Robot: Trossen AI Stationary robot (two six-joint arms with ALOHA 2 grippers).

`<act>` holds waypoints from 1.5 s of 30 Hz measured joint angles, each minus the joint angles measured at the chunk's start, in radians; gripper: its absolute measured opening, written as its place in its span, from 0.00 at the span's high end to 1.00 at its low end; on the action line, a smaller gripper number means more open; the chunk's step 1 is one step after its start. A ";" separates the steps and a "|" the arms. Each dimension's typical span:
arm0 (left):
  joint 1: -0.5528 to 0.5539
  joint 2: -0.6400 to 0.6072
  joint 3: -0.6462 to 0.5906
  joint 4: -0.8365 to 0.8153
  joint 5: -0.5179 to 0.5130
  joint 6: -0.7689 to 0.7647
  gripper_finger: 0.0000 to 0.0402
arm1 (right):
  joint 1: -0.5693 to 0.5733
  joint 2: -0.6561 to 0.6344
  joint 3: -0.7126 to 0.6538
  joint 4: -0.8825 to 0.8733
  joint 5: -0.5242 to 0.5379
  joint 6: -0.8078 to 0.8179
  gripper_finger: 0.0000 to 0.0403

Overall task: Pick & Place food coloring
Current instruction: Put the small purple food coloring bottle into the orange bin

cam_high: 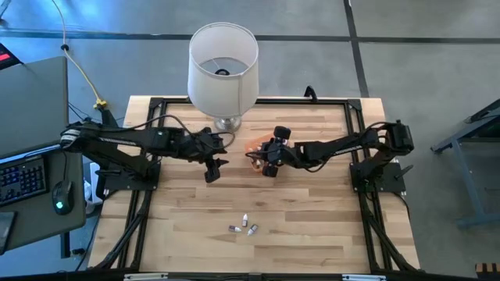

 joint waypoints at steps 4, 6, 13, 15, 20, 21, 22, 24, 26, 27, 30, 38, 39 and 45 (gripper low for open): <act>0.000 0.068 -0.001 0.007 0.082 0.079 0.59 | 0.007 0.000 0.000 0.000 0.004 0.000 0.69; -0.016 0.107 -0.004 -0.013 0.175 0.136 0.59 | 0.013 -0.001 0.000 -0.001 0.006 -0.001 0.69; -0.147 0.281 -0.004 0.102 0.351 0.192 0.59 | 0.034 -0.010 0.000 -0.001 0.006 -0.024 0.69; -0.194 0.326 -0.002 0.120 0.360 0.162 0.59 | 0.039 -0.014 0.000 -0.001 0.006 -0.027 0.69; -0.305 0.403 -0.003 0.170 0.372 0.032 0.59 | 0.045 -0.014 0.001 -0.002 0.010 -0.027 0.69; -0.323 0.412 -0.004 0.171 0.372 0.016 0.59 | 0.045 -0.014 0.001 -0.002 0.010 -0.027 0.69; -0.338 0.422 -0.004 0.179 0.371 0.010 0.59 | 0.045 -0.014 0.001 -0.003 0.010 -0.027 0.69; -0.358 0.445 -0.003 0.222 0.372 0.008 0.59 | 0.045 -0.014 0.001 -0.003 0.010 -0.027 0.69; -0.371 0.453 -0.004 0.230 0.371 0.008 0.59 | 0.045 -0.014 0.001 -0.004 0.010 -0.030 0.69; -0.375 0.453 -0.004 0.247 0.370 0.008 0.59 | 0.045 -0.014 0.001 -0.004 0.010 -0.039 0.69; -0.374 0.451 -0.003 0.274 0.362 0.008 0.59 | 0.045 -0.014 0.001 -0.007 0.010 -0.098 0.69; -0.375 0.524 -0.002 0.329 0.305 -0.005 0.59 | 0.065 -0.026 0.001 0.031 0.083 -0.354 0.69; -0.375 0.539 -0.002 0.329 0.307 -0.015 0.59 | 0.073 -0.033 0.001 0.052 0.090 -0.388 0.69; -0.373 0.591 -0.005 0.348 0.312 -0.057 0.59 | 0.135 -0.155 0.001 0.098 0.087 -0.508 0.69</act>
